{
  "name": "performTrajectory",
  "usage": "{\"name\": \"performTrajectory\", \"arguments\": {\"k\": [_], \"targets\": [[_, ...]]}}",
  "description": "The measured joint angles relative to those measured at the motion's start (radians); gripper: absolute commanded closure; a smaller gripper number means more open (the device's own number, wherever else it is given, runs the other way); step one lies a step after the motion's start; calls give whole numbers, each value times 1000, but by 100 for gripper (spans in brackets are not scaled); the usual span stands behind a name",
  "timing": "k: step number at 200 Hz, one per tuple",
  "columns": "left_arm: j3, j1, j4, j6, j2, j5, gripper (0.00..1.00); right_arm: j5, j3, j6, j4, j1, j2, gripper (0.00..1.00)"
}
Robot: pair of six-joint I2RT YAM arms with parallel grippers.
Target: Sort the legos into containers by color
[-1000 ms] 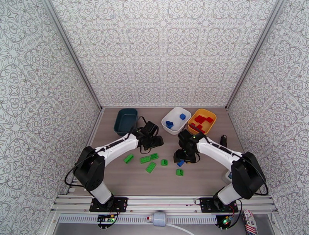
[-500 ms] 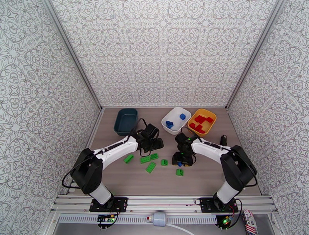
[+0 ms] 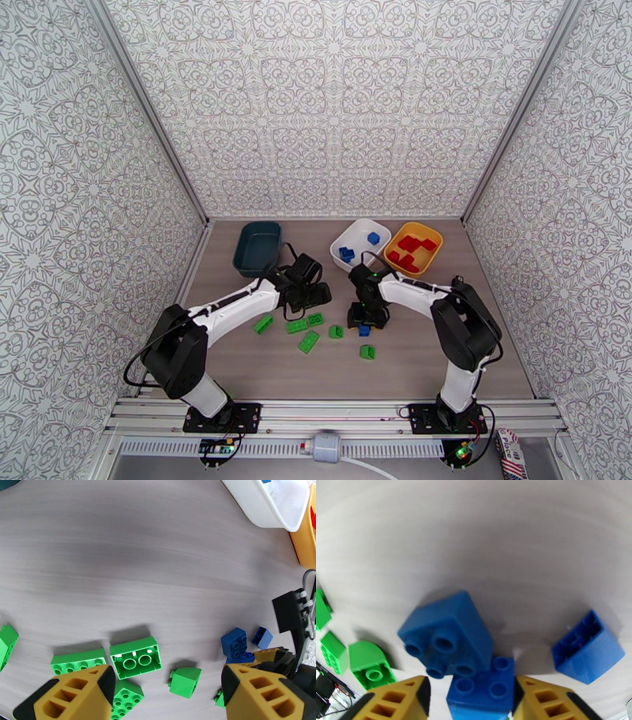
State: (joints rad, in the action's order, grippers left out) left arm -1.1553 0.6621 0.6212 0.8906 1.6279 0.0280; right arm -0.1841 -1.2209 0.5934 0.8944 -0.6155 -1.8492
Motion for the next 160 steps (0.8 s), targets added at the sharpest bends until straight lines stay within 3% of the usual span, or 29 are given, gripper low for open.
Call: {"name": "performTrajectory", "arguments": {"k": [59, 113, 160], "targets": [[0, -9, 0, -1, 0, 1, 24, 32, -6, -11, 35, -1, 13, 68], [-52, -31, 5, -22, 24, 37, 22, 51, -10, -17, 80, 0, 72, 72], [-211, -68, -32, -78, 136, 200, 21, 32, -137, -20, 117, 81, 119, 72]]}}
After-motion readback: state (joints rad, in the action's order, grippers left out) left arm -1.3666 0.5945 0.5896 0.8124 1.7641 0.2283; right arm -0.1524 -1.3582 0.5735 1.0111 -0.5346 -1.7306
